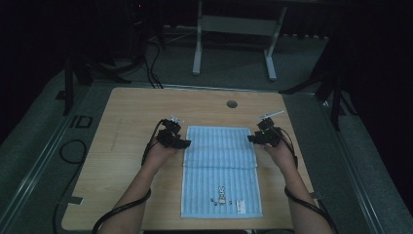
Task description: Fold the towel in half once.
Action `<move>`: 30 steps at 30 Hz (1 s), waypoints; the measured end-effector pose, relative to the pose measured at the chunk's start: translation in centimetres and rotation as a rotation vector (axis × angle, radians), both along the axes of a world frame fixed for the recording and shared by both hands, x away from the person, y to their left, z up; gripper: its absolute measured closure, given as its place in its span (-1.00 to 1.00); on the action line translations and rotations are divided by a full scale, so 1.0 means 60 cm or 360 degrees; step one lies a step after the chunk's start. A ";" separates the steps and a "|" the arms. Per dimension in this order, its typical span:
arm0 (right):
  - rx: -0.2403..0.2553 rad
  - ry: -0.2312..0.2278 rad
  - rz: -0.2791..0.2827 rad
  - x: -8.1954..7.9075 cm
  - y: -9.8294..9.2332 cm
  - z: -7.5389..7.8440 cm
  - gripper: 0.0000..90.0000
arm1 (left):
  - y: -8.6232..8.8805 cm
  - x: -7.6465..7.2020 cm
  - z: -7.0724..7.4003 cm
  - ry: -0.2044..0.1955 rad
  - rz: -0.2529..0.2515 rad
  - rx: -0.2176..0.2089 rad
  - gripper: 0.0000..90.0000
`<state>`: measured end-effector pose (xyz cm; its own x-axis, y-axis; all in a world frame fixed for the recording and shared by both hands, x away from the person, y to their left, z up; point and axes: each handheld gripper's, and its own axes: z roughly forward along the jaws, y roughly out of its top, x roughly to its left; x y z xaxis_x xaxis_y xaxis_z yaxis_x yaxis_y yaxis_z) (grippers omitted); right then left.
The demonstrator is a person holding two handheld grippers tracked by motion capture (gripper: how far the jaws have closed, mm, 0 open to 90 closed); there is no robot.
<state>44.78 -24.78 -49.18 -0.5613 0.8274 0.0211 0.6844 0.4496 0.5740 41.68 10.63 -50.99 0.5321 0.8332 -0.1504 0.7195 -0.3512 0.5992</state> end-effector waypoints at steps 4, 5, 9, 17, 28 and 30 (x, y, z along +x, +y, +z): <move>-0.0074 0.0008 -0.0030 0.012 0.013 -0.018 0.25 | -0.011 0.014 -0.016 0.0026 0.0011 0.0066 0.01; -0.0078 0.0024 -0.0033 0.014 0.016 -0.022 0.24 | -0.013 0.017 -0.019 0.0033 0.0016 0.0072 0.01; -0.0097 0.0044 -0.0053 0.022 0.022 -0.031 0.23 | -0.021 0.030 -0.030 0.0061 0.0028 0.0108 0.01; -0.0050 0.0103 -0.0172 0.050 0.016 -0.042 0.19 | -0.025 0.041 -0.044 0.0073 0.0064 0.0144 0.01; -0.0098 0.0111 -0.0166 0.049 0.028 -0.064 0.64 | -0.045 0.042 -0.045 0.0015 0.0054 0.0183 0.55; -0.0121 0.0114 -0.0139 0.047 0.034 -0.063 0.81 | -0.049 0.044 -0.044 0.0015 0.0041 0.0191 0.78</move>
